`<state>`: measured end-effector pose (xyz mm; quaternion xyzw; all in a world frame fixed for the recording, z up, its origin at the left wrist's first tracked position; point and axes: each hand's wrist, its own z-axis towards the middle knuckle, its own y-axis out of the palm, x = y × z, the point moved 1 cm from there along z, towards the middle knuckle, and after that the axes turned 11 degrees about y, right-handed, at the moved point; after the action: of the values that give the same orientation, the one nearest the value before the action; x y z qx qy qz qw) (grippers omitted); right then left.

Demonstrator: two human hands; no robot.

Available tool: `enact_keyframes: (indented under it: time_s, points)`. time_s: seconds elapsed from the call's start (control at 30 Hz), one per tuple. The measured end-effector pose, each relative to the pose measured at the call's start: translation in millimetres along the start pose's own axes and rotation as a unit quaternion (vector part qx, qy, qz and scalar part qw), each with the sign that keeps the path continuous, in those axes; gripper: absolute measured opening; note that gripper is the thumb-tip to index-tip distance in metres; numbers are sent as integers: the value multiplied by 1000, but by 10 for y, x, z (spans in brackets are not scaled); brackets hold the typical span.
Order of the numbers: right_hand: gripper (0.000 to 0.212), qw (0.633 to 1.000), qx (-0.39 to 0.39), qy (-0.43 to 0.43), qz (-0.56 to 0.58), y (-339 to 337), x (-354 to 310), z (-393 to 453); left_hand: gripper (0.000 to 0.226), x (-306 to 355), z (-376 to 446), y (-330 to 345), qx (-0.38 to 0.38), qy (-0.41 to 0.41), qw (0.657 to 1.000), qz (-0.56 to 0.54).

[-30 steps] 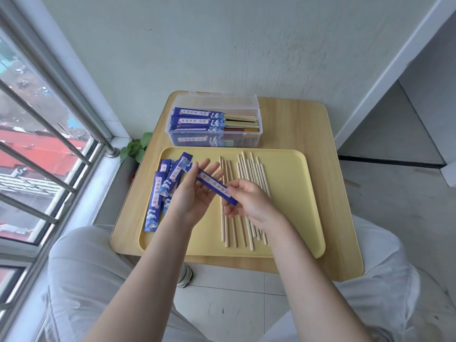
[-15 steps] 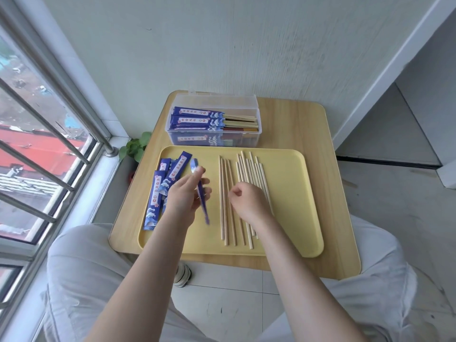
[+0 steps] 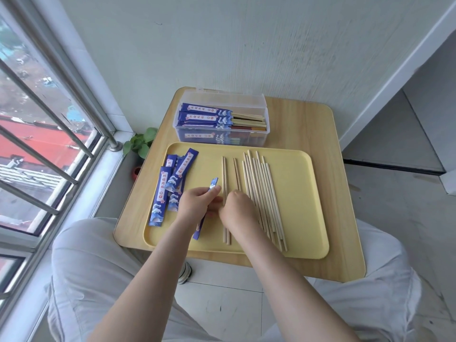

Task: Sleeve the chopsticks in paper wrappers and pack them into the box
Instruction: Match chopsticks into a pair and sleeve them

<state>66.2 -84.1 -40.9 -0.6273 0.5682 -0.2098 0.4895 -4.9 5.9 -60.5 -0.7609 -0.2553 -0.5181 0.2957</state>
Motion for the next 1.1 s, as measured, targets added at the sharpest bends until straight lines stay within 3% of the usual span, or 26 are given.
enact_keyframes:
  time_s: [0.23,0.4,0.57,0.67,0.77,0.9,1.1]
  points:
    - [23,998,-49,21,45,-42,3,-9,29,-32,24,-7,7,-23,999,-32]
    - [21,998,-33,21,57,-67,2,-10,25,-12,9,-1,10,-29,999,-44]
    - [26,993,-46,-10,112,-103,3,-48,26,-20,15,-5,11,-31,998,-48]
    - [18,985,-51,-28,165,-226,91,-20,26,-12,8,-6,9,-31,998,-58]
    - [17,957,-52,-39,284,-476,140,-21,27,-2,-1,-15,8,-25,998,-51]
    - [28,882,-95,-85,454,-826,179,-39,28,71,-25,-44,-21,1,1000,-11]
    - [14,817,21,-158,554,-995,241,-20,17,190,-52,-55,-89,41,995,10]
